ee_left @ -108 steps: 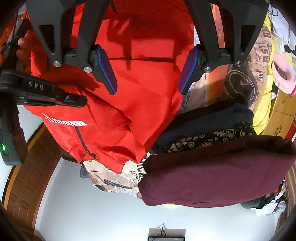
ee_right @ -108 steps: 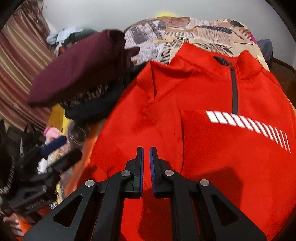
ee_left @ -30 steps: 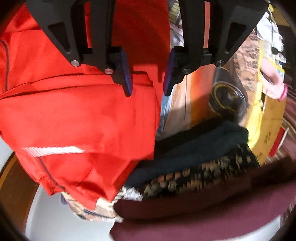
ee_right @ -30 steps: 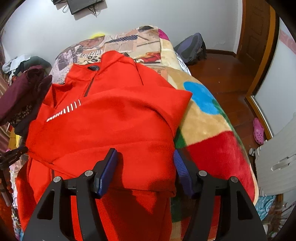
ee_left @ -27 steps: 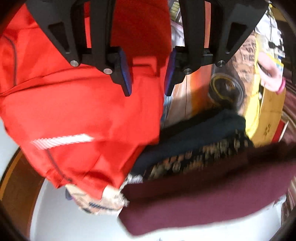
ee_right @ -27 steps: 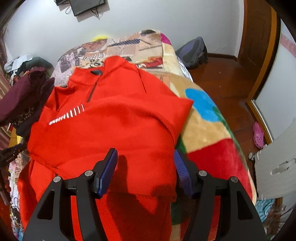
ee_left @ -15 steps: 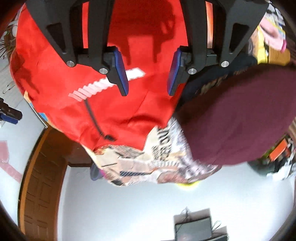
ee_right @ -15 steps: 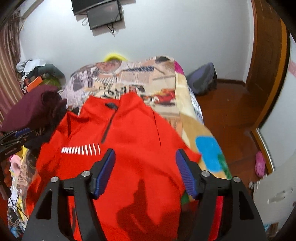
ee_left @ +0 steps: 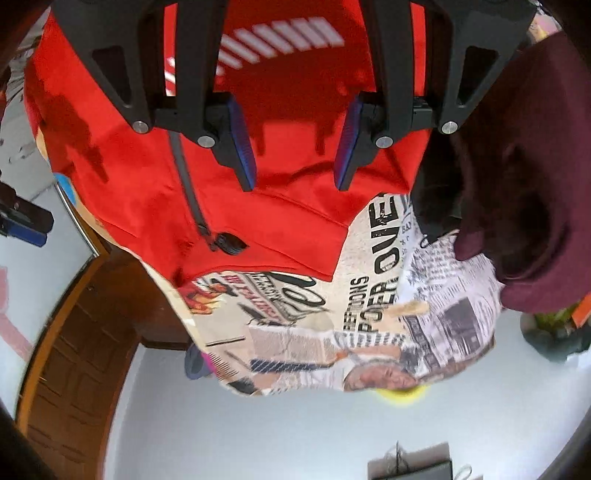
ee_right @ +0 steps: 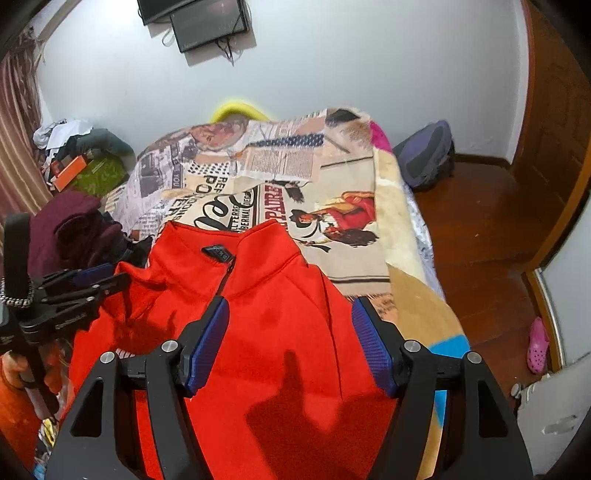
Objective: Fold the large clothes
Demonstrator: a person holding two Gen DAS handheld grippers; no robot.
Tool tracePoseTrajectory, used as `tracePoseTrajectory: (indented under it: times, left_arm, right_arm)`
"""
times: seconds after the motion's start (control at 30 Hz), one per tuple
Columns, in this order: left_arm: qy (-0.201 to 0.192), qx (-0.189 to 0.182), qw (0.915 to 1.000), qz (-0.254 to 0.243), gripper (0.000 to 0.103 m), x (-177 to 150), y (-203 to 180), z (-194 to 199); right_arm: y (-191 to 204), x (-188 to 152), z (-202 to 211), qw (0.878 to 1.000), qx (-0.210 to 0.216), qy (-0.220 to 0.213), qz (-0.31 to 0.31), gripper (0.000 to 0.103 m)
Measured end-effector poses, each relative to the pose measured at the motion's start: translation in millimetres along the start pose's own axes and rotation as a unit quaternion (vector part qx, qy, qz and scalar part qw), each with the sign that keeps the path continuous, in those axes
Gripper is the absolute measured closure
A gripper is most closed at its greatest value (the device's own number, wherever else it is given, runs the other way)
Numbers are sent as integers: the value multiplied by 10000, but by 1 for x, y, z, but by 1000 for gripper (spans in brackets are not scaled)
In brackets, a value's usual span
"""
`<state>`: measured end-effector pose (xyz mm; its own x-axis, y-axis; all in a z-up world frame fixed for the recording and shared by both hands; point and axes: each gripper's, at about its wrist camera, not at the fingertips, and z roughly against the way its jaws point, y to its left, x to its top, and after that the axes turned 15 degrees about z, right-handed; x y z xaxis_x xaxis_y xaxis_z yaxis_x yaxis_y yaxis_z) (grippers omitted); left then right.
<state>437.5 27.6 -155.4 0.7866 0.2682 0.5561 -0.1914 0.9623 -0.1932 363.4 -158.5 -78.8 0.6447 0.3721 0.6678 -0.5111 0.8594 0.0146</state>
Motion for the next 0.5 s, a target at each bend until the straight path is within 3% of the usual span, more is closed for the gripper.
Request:
tracePoseTrajectory:
  times: [0.13, 0.27, 0.37, 0.5]
  left_arm:
    - [222, 34, 9995, 209, 60, 15, 6, -34]
    - [201, 193, 9991, 314, 60, 28, 12, -59]
    - [239, 164, 9982, 525, 53, 36, 23, -75]
    - [417, -74, 9960, 790, 52, 40, 32, -96]
  right_arm:
    - [-8, 11, -36, 9994, 203, 281, -73, 38]
    - [-10, 22, -73, 9981, 244, 562, 13, 38]
    - [-13, 28, -102, 9965, 322, 762, 80, 38]
    - [-17, 29, -129, 9936, 531, 993, -75, 38]
